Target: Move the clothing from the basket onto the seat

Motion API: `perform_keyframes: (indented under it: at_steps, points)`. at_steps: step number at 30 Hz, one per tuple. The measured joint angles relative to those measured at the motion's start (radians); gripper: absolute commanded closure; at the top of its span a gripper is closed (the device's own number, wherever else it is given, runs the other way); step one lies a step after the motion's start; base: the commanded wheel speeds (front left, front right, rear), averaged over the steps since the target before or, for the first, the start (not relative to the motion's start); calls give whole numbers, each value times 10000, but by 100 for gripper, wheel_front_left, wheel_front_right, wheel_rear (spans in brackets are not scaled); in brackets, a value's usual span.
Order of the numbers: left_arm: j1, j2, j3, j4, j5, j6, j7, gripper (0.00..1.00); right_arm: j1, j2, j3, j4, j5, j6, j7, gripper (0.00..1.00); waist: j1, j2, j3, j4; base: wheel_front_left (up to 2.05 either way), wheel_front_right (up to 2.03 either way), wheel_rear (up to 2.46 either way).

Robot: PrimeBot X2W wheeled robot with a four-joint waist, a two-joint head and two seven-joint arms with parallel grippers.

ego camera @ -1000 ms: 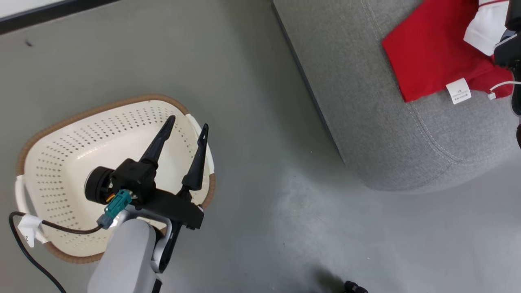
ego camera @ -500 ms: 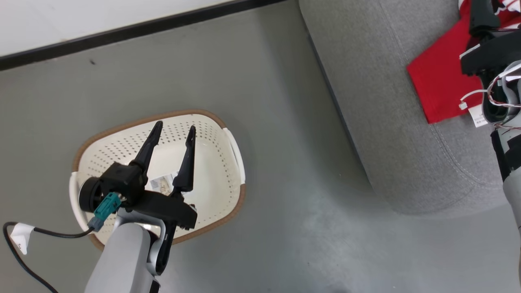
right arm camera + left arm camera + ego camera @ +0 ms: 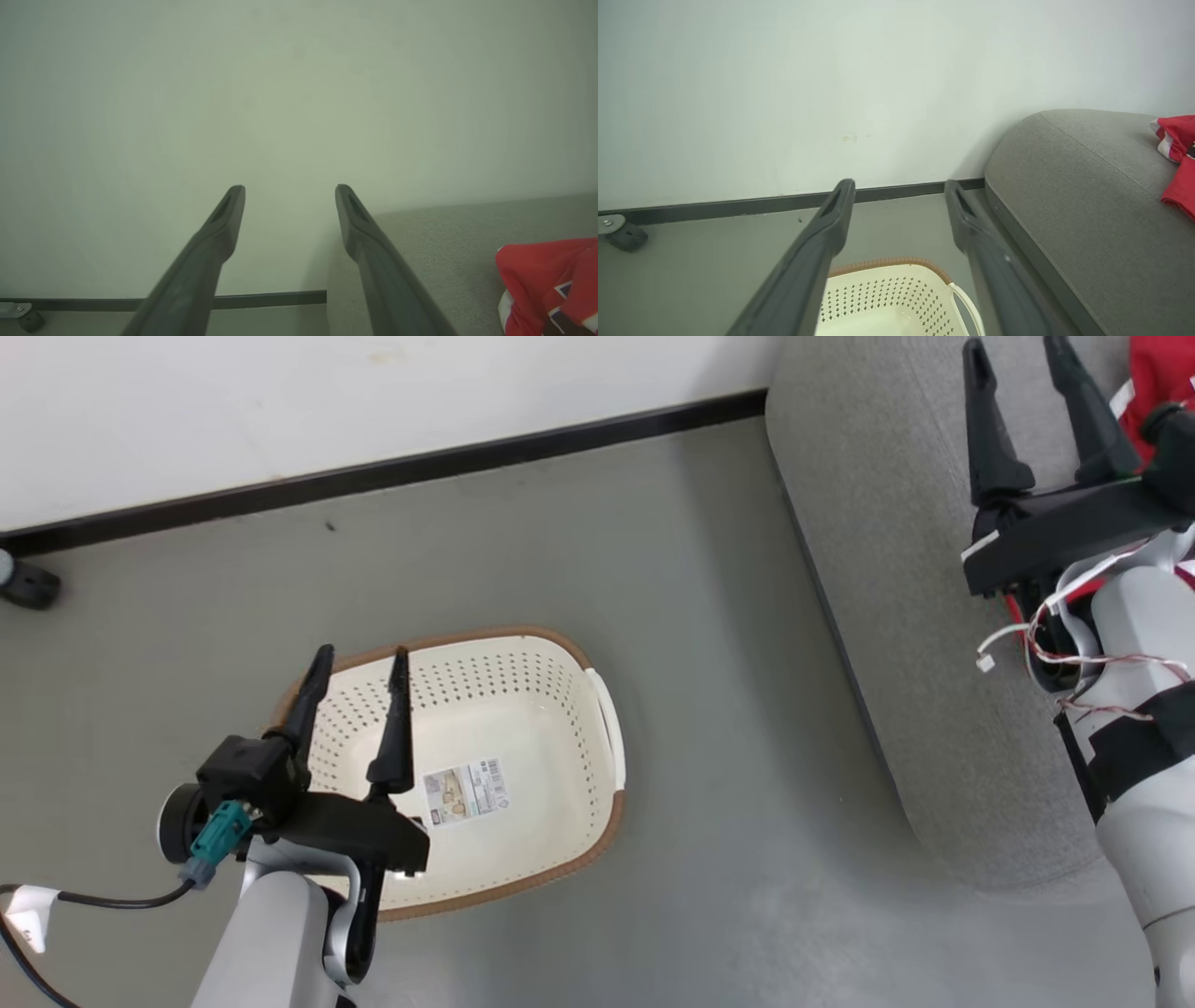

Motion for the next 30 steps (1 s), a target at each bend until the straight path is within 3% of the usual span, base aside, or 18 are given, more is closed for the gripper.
perform_keyframes:
  at_steps: [11, 30]
  points:
    - [507, -73, 754, 73, 0, 439, 0, 0, 1152, 205, 581, -420, 401, 0, 0, 0, 1, 0, -821, 587, 0, 0, 0]
    - [1691, -132, 1511, -8, 113, 959, 0, 0, 3151, 493, 882, -907, 489, 0, 0, 0, 0, -1, -1988, 1033, 0, 0, 0]
